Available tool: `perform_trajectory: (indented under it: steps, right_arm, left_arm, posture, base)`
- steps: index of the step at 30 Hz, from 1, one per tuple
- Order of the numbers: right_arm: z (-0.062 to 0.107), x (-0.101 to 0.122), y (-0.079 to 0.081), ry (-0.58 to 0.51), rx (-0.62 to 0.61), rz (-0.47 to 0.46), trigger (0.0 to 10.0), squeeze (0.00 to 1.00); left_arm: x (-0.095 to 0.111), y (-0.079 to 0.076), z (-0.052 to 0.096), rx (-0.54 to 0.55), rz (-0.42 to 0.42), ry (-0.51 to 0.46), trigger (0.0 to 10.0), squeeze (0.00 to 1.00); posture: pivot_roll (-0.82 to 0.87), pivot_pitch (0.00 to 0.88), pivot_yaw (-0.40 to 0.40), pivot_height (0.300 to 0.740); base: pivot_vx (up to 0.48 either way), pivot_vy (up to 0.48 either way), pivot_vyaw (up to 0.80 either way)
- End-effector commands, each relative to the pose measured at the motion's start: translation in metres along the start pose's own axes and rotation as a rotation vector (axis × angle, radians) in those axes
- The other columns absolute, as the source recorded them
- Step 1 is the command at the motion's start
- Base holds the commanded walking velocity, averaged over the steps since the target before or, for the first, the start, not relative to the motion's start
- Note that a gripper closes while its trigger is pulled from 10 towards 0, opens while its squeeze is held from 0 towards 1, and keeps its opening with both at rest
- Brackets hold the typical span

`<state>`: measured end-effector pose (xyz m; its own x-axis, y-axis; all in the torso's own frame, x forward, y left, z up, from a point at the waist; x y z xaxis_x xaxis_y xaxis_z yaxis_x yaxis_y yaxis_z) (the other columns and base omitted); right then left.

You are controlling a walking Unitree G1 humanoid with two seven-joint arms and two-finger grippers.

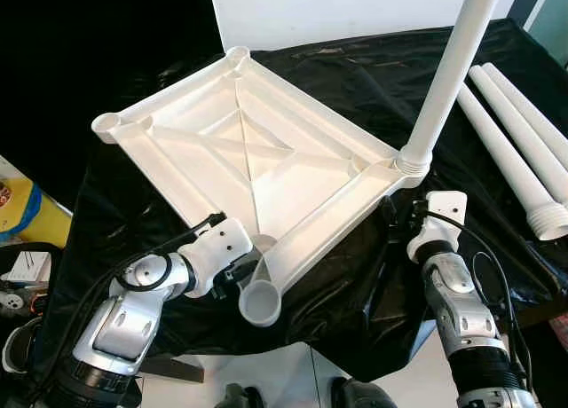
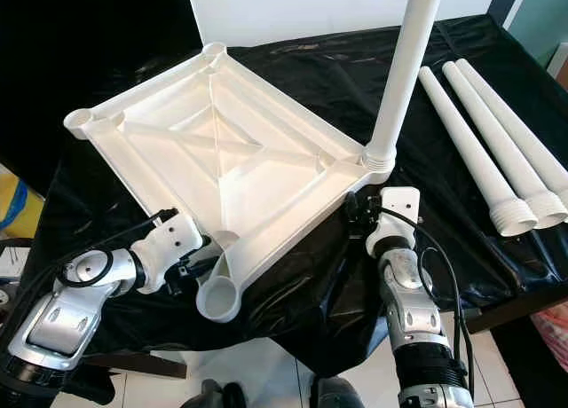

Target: Building children table

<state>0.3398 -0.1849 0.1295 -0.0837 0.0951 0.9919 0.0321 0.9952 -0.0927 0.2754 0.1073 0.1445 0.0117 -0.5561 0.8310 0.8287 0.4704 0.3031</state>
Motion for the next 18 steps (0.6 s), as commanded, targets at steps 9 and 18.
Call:
perform_trajectory:
  steps: [9, 18]
  right_arm:
    - [-0.018, -0.002, 0.012, 0.009, 0.015, -0.012, 10.0, 0.0]
    - [-0.016, -0.004, 0.004, 0.001, -0.007, 0.006, 10.0, 0.0]
  left_arm:
    - [0.045, -0.03, -0.047, -0.016, 0.068, -0.185, 10.0, 0.0]
    - [0.049, -0.023, -0.041, -0.01, 0.036, -0.198, 10.0, 0.0]
  posture:
    - [-0.11, 0.164, 0.057, 0.74]
    - [-0.11, 0.156, 0.062, 0.74]
  base:
    - [0.0, 0.0, 0.0]
    - [0.0, 0.0, 0.0]
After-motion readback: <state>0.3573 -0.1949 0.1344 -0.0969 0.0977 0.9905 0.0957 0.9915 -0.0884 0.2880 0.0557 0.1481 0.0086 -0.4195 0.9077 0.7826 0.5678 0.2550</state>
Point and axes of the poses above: a point about 5 cm out from each wrist's last joint towards the gripper, its own z axis pointing back from the gripper into the wrist, its own x axis along the axis of the wrist's last joint, y = z × x, the point moved 2 cm from there along -z, pointing out of the wrist towards the gripper, and after that the axes turned 4 degrees about z, right-handed, at the moved point
